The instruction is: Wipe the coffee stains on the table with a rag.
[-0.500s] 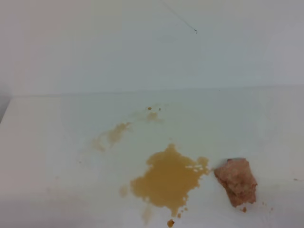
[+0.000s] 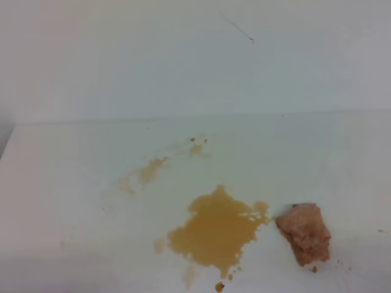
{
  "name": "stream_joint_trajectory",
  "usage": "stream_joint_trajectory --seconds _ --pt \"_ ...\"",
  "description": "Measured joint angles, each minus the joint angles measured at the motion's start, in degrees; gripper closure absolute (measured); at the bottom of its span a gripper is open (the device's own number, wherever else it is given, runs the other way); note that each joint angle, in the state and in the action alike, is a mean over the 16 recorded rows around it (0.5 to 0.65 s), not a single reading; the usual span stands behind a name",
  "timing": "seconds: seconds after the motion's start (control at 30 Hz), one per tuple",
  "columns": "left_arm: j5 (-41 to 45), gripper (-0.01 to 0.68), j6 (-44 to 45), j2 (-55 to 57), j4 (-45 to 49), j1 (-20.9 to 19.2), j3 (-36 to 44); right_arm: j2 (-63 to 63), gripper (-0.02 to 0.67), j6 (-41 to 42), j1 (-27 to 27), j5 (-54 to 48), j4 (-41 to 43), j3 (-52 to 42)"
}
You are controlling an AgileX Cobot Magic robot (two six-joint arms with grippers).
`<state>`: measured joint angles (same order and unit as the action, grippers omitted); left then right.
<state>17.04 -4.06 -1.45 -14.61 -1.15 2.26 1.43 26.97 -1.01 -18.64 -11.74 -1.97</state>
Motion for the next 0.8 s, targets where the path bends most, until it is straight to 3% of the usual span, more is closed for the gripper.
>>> stream_joint_trajectory --seconds 0.8 --pt "0.1 0.672 0.0 0.1 0.0 0.0 -0.1 0.0 0.652 2.3 0.0 0.3 0.4 0.0"
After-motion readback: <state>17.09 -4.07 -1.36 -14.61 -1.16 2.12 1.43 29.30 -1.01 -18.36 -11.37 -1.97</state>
